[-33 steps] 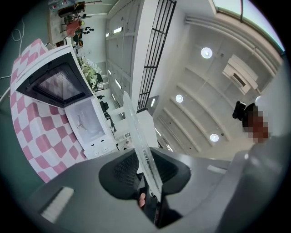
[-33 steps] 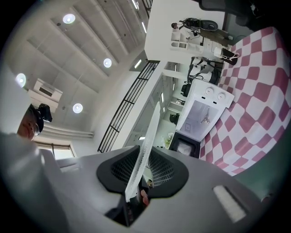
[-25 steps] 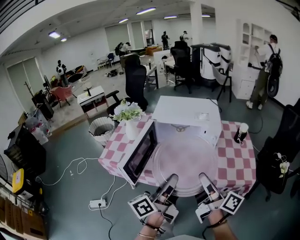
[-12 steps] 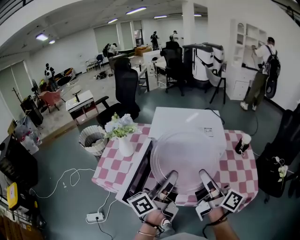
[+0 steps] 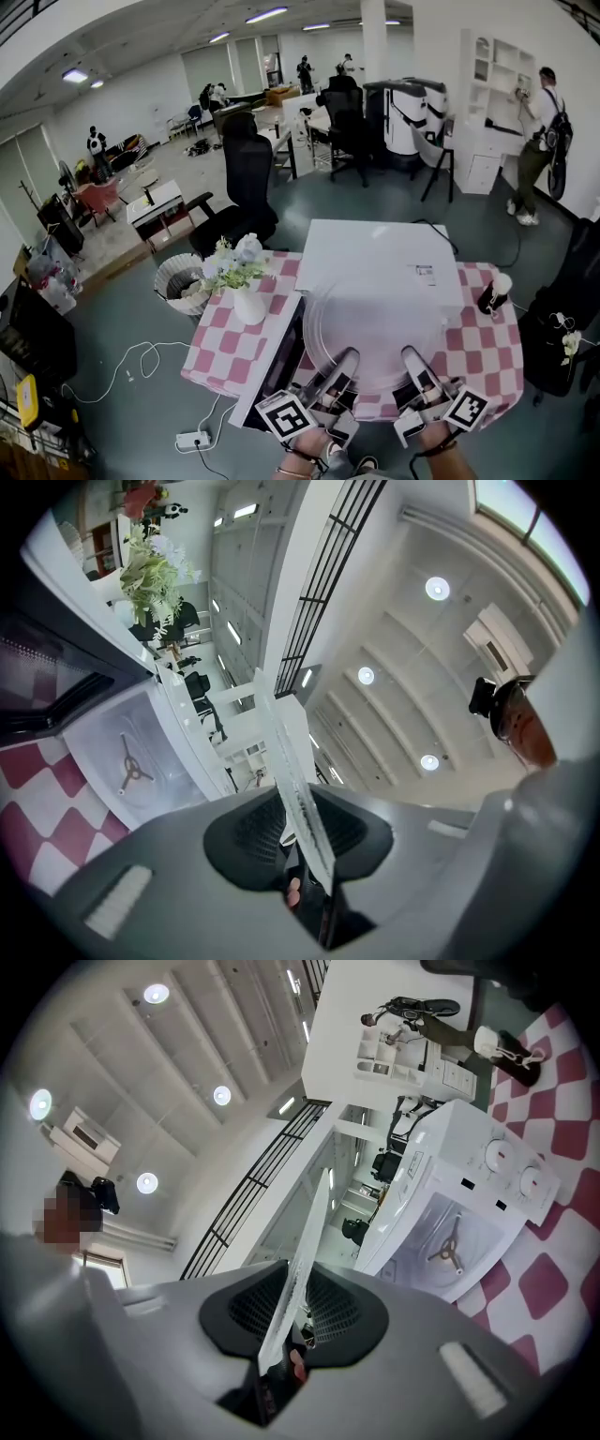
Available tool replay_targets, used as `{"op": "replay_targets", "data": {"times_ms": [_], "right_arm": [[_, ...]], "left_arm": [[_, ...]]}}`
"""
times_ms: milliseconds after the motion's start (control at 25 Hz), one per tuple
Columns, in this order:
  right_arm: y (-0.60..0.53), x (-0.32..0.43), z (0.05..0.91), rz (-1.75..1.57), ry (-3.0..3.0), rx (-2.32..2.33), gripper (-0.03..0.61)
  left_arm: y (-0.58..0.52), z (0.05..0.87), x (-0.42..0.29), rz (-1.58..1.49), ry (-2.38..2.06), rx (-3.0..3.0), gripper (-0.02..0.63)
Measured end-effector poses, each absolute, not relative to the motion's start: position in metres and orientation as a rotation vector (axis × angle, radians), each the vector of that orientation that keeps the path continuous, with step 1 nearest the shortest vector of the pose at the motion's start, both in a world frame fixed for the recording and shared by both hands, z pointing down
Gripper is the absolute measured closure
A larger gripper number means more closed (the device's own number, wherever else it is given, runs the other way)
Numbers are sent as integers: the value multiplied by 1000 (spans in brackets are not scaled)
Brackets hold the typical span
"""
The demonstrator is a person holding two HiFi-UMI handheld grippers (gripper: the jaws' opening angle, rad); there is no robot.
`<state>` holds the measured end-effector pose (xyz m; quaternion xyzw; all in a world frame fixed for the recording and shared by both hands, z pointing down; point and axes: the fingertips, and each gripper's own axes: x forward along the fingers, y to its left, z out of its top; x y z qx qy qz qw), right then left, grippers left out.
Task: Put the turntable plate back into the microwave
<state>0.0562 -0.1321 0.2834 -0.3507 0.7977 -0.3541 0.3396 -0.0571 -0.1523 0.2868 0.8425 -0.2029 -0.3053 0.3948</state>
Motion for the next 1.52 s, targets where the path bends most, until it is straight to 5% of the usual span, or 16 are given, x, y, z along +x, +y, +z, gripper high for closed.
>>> {"op": "replay_targets", "data": {"times_ms": [1520], "right_arm": [[-133,69,478,-1371,1999,-951,514]], "left_arm": [[-137,482,-45,-730,-693,1771,561]]}}
